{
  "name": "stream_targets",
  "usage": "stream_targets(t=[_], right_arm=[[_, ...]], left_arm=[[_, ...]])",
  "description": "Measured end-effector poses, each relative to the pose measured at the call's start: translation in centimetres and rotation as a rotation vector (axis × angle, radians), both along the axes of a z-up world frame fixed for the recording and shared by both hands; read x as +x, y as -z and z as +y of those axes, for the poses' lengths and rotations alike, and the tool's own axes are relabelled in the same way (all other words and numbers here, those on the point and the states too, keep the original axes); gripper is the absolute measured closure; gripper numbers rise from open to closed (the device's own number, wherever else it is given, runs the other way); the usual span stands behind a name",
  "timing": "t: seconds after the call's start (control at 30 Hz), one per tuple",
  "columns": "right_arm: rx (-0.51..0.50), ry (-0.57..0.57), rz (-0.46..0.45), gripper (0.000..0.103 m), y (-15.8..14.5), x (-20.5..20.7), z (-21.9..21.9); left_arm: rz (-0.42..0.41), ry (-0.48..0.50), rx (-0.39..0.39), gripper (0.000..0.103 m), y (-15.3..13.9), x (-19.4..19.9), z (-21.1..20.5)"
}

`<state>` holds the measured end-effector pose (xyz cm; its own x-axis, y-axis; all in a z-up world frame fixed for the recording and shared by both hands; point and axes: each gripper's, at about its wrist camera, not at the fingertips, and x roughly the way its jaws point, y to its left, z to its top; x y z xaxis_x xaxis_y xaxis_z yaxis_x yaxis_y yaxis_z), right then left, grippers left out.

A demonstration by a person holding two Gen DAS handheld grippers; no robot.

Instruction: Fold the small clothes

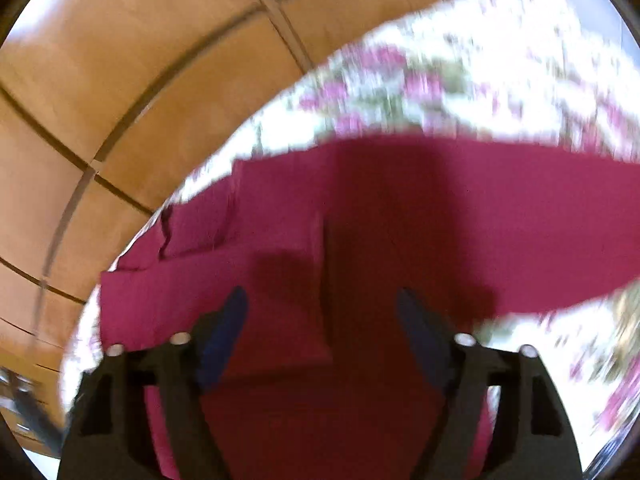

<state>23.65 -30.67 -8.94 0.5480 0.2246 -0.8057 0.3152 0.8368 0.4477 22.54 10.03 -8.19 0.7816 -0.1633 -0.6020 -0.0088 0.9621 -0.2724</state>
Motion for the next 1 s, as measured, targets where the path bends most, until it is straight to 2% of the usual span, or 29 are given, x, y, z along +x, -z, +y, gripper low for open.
stream_targets(t=[0.03, 0.07, 0.1, 0.13, 0.17, 0.2, 0.23, 0.3, 0.37, 0.43, 0.47, 0.5, 0.57, 0.63, 0.73, 0.9, 1.0], right_arm=[[0.005, -0.007, 0.021, 0.039, 0.1, -0.1, 0.1], [-0.025, -0.026, 0.034, 0.047, 0.4, 0.1, 0.6], [-0.047, -0.042, 0.045, 0.06, 0.6, 0.3, 1.1], [-0.081, -0.068, 0.069, 0.069, 1.2, 0.8, 1.6], [-0.099, -0.085, 0.079, 0.088, 1.7, 1.2, 1.9], [-0.127, -0.091, 0.073, 0.092, 1.9, 1.4, 2.2], [-0.144, -0.088, 0.058, 0.094, 1.8, 1.2, 2.3], [-0.161, -0.098, 0.025, 0.097, 1.2, 1.5, 2.4], [-0.194, -0.094, 0.054, 0.093, 2.2, 1.8, 2.3], [-0.159, -0.091, 0.034, 0.09, 2.7, 1.3, 1.6], [-0.143, -0.085, 0.021, 0.076, 2.3, 0.9, 1.1], [-0.121, -0.066, 0.004, 0.052, 1.6, 0.3, 0.4], [-0.065, -0.001, -0.058, 0.037, 0.4, -1.1, -1.5], [-0.023, 0.074, -0.066, 0.036, 0.0, -2.1, -3.7], [0.029, 0.203, -0.027, 0.036, 0.8, -3.5, -7.7], [0.103, 0.429, 0.02, 0.041, 2.0, -7.2, -14.8], [0.118, 0.549, 0.013, 0.041, 2.0, -9.6, -19.5]], left_arm=[[0.0, -0.019, 0.039, 0.012, 0.2, 0.7, -0.3], [0.008, -0.033, 0.078, 0.021, 0.5, 1.3, -0.6], [0.045, -0.051, 0.132, 0.036, 1.2, 2.4, -0.8], [0.092, -0.065, 0.158, 0.043, 2.0, 3.2, -0.7], [0.14, -0.067, 0.139, 0.048, 2.8, 3.8, -0.2], [0.163, -0.076, 0.094, 0.048, 3.3, 4.0, 0.5], [0.145, -0.105, 0.081, 0.048, 3.1, 3.7, 1.2], [0.116, -0.16, 0.1, 0.049, 3.1, 3.2, 2.0], [0.133, -0.16, 0.075, 0.048, 3.6, 3.3, 2.4], [0.133, -0.16, 0.104, 0.044, 3.3, 3.2, 1.9], [0.14, -0.173, 0.119, 0.029, 3.2, 3.1, 1.9], [0.148, -0.194, 0.126, 0.018, 3.2, 3.4, 2.0], [0.149, -0.206, 0.101, 0.016, 2.9, 2.9, 2.3], [0.135, -0.18, 0.053, 0.016, 2.3, 1.7, 2.3], [0.111, -0.101, 0.014, 0.014, 1.6, -0.6, 1.3], [0.043, 0.036, 0.028, 0.007, 1.2, -3.4, -1.1], [0.063, 0.042, 0.031, 0.007, 1.8, -3.5, -1.3]])
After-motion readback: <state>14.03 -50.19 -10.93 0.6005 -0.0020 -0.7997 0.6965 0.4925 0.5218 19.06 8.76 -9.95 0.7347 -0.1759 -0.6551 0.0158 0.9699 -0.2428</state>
